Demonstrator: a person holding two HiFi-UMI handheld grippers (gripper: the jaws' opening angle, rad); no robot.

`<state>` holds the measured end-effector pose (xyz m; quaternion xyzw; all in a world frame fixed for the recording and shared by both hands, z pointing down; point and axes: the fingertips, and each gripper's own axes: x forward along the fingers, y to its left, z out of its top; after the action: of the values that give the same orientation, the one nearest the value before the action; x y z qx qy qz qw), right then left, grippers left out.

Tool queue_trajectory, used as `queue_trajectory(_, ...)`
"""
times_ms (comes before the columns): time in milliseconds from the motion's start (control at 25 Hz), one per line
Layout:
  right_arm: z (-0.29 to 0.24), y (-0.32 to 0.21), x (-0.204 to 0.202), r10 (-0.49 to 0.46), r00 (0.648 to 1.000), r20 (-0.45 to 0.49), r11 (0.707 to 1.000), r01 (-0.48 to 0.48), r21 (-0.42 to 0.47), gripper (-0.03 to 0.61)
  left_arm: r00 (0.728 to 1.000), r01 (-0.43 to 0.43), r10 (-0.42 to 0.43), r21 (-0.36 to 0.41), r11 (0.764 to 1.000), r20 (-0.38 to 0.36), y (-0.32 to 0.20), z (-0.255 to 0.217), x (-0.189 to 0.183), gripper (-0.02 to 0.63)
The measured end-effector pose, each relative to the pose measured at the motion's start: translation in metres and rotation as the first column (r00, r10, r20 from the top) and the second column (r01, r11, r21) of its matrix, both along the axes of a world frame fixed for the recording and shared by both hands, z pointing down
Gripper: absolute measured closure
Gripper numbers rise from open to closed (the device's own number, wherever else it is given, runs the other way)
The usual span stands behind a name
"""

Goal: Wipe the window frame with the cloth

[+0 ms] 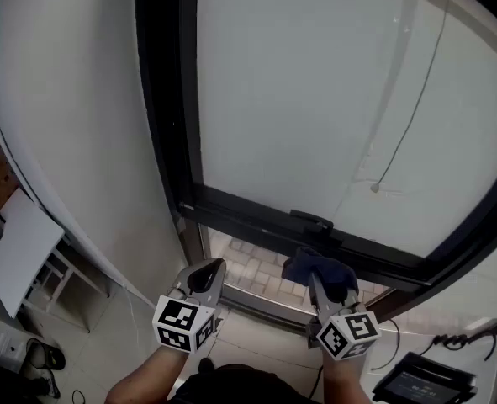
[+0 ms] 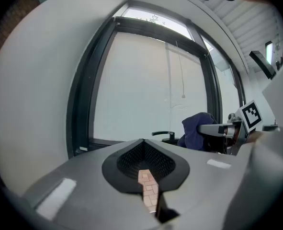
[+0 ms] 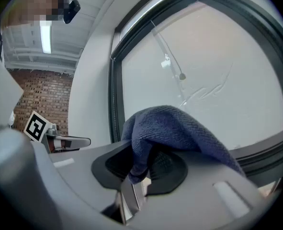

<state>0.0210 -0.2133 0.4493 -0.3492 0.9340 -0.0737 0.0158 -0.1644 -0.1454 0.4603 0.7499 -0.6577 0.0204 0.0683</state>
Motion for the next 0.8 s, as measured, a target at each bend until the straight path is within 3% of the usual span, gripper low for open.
queue_trajectory(560,0.002,0.023,-0.118,-0.170,0.985,0.005,0.985,0.170,0.013,0.514,0.990,0.143,-0.143,0.004,0.990,0.018,0.049,0.002,-0.093,0.620)
queue_trajectory(800,0.003,0.032,-0.163,-0.202,0.979,0.003,0.979,0.202,0.018,0.514,0.987,0.157,-0.158,0.009,0.987,0.018,0.063,0.002,-0.124,0.620)
